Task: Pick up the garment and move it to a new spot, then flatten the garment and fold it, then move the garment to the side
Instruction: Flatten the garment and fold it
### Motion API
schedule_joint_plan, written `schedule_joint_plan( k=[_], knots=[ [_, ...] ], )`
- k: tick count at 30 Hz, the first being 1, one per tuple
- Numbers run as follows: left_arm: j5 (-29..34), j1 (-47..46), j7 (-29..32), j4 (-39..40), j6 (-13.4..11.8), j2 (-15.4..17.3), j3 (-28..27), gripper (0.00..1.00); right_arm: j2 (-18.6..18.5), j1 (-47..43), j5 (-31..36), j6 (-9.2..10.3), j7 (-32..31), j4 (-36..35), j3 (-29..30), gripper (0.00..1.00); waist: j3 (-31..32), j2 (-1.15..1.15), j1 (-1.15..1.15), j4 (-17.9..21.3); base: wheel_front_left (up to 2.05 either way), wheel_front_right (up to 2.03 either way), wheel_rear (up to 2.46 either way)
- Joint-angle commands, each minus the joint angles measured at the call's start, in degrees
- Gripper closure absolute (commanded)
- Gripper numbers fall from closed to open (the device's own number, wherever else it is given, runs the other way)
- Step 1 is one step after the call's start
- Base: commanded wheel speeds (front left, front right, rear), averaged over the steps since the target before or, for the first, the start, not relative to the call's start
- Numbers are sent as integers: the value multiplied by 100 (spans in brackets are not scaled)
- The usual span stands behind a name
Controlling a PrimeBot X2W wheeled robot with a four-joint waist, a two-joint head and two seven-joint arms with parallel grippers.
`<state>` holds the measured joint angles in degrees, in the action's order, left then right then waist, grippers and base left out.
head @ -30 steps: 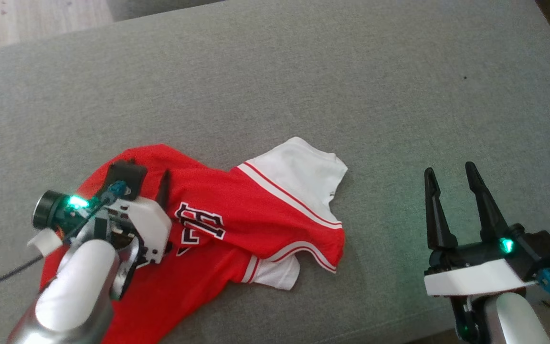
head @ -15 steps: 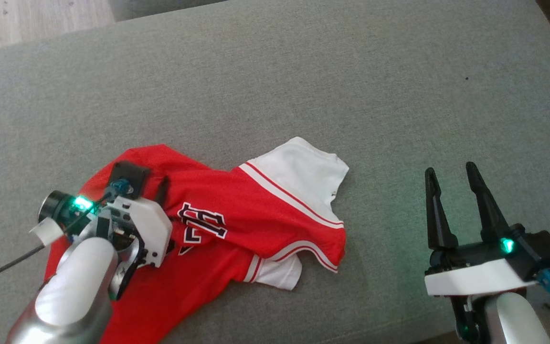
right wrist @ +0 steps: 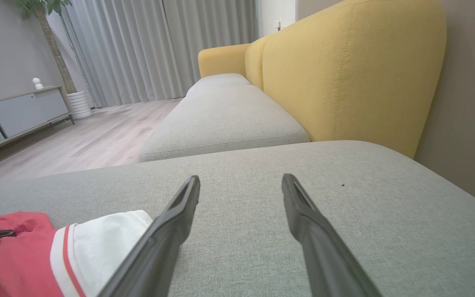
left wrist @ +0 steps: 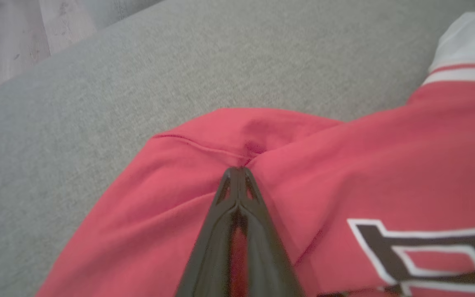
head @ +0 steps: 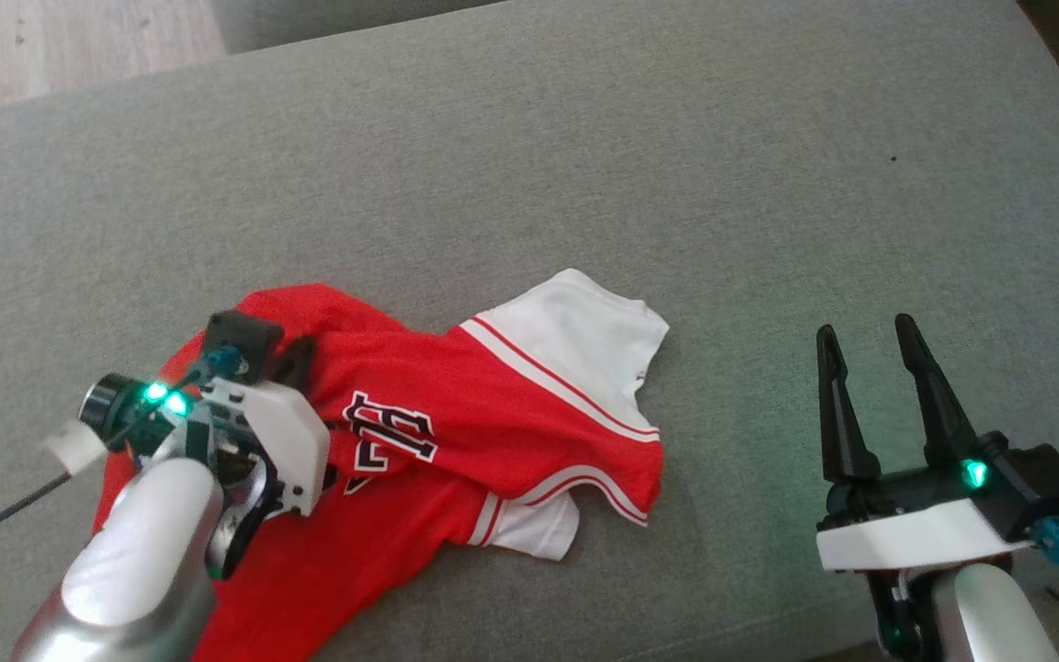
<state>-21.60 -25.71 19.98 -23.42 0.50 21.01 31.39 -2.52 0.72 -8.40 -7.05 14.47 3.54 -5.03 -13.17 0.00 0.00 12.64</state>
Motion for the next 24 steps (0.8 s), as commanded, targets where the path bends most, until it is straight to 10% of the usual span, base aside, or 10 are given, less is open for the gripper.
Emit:
schedule_joint_plan(
  k=[1, 17, 24],
  knots=[
    [-47, -243, -68, 226, -39, 152, -274, 100, -36, 191, -6, -44, 52, -147, -121, 0, 13, 0, 0, 37, 0, 0, 0],
    [-519, -1879, 208, -497, 11, 1209, -1384, 100, -36, 646, -714, -44, 52, -167, -737, 0, -421, 0, 0, 1826, 0, 0, 0],
    [75, -2941, -700, -1419, -95, 1554, -1339, 100, -36, 577, -1037, -44, 53, -676, -607, 0, -938, 0, 0, 2095, 0, 0, 0]
  ],
)
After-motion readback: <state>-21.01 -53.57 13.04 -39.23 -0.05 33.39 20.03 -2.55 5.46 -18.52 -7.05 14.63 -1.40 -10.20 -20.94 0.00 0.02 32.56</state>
